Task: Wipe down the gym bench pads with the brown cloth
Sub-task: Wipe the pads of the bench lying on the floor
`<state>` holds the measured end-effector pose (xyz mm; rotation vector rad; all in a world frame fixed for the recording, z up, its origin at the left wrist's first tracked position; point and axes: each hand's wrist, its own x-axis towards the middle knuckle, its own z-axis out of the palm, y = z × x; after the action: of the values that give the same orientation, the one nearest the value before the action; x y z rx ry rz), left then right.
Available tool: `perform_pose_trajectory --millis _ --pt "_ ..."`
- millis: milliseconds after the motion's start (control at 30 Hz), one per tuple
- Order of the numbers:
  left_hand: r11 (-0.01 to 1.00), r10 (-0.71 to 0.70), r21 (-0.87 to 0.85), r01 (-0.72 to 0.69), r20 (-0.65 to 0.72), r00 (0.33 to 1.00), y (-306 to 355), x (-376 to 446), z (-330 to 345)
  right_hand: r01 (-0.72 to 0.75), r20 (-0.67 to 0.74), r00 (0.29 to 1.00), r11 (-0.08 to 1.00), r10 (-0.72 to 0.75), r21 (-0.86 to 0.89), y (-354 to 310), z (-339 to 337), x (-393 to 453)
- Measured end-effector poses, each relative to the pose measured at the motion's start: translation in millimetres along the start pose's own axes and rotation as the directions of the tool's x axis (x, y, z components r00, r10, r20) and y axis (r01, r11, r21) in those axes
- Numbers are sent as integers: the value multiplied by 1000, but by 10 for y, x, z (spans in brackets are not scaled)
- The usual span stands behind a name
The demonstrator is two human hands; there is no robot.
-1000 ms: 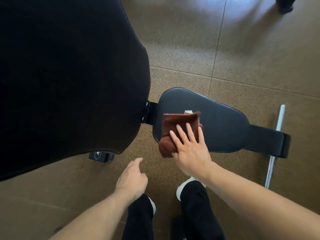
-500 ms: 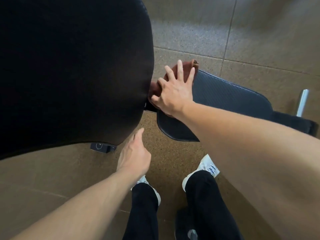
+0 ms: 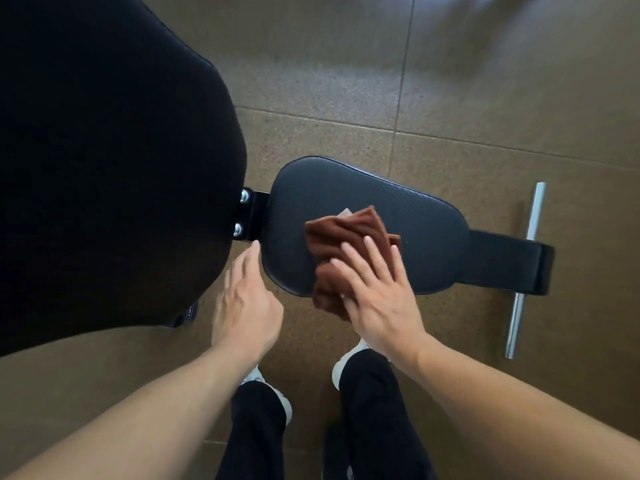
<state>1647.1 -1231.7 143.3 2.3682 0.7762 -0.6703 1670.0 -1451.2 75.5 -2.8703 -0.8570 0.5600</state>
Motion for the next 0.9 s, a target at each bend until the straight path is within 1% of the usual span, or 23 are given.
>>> perform_pose_trajectory --millis 33,67,100,133,167,233,300,333,400,467,500,567,633,700,800,867,900 --pt "1000 30 7 -30 -3 1000 89 38 14 -153 -30 988 988 154 36 126 -61 -14" --pt "998 63 26 -63 2 998 175 85 33 -298 -52 951 951 303 86 231 -132 8" --pt "994 94 50 -94 14 995 251 140 55 -411 -52 906 902 421 133 306 -196 72" --pt "990 120 73 -122 29 992 323 204 77 -485 -36 868 861 495 157 356 -245 167" --pt "985 139 98 -143 48 989 384 271 105 -530 -17 843 834 538 153 388 -275 278" --pt "977 147 137 -160 101 984 470 390 164 -577 12 814 805 581 136 421 -374 581" --pt "972 141 169 -164 142 980 495 460 213 -590 51 806 793 590 154 437 -536 1002" --pt "964 147 198 -176 151 978 486 480 230 -566 92 824 804 559 183 428 -611 1253" --pt "944 156 263 -199 175 972 454 501 231 -481 219 874 834 433 271 302 -744 1760" --pt "929 149 307 -205 196 969 427 522 214 -380 302 907 882 295 279 73 -807 2097" --pt "925 142 322 -203 201 969 425 534 205 -332 307 919 907 249 260 -27 -803 2188" --pt "913 129 356 -200 214 968 454 549 204 -282 271 939 927 213 248 -97 -779 2219" --pt "896 121 395 -202 220 968 501 554 217 -241 213 960 925 182 293 29 -784 2109" --pt "863 128 457 -216 216 968 524 554 215 -249 192 962 905 192 345 287 -826 1940" --pt "821 150 514 -249 226 962 497 548 217 -359 217 929 875 300 325 800 -894 1452" --pt "809 149 535 -243 214 966 495 535 211 -434 198 901 817 386 379 1087 -892 988" --pt "803 151 543 -246 213 965 503 526 208 -480 185 876 762 446 434 1170 -865 750"
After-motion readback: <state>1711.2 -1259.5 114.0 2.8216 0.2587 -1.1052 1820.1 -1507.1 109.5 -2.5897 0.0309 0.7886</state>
